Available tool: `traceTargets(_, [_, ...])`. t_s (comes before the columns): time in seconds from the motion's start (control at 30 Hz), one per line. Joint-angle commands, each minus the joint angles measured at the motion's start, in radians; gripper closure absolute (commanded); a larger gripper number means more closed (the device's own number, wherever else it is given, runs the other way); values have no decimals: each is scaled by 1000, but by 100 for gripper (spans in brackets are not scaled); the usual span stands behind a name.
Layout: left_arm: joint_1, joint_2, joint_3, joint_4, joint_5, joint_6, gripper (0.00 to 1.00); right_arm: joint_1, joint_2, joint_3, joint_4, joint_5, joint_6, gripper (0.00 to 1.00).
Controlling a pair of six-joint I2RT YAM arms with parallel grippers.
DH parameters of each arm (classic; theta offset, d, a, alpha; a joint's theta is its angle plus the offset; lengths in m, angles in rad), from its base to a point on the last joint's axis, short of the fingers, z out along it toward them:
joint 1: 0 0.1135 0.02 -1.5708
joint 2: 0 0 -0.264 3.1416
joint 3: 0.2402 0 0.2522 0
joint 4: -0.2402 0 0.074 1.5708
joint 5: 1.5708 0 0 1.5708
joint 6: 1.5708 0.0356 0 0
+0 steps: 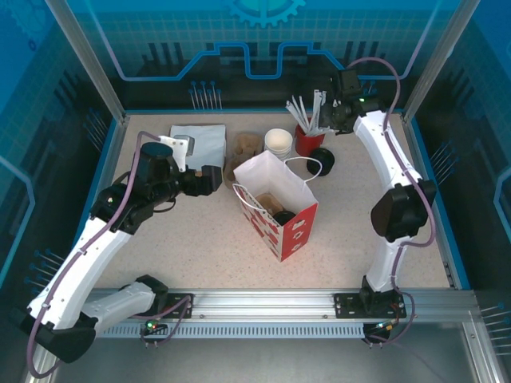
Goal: Pack the takeout coffee
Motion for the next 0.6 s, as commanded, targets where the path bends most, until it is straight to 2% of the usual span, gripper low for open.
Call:
traceTargets(0.0, [10, 8, -9, -5, -11, -8, 3, -21, 44, 13, 53, -38, 38, 49])
traceTargets(0.17, [11, 14, -7, -6, -6, -12, 3, -36, 94, 45, 62, -47, 38, 60])
traceTargets(0.37, [10, 18, 9, -19, -8, -7, 2, -44, 143, 83, 51, -38, 35, 63])
traceTargets(0.57, [10, 26, 21, -27, -6, -5, 2, -44, 172, 112, 54, -58, 21, 71])
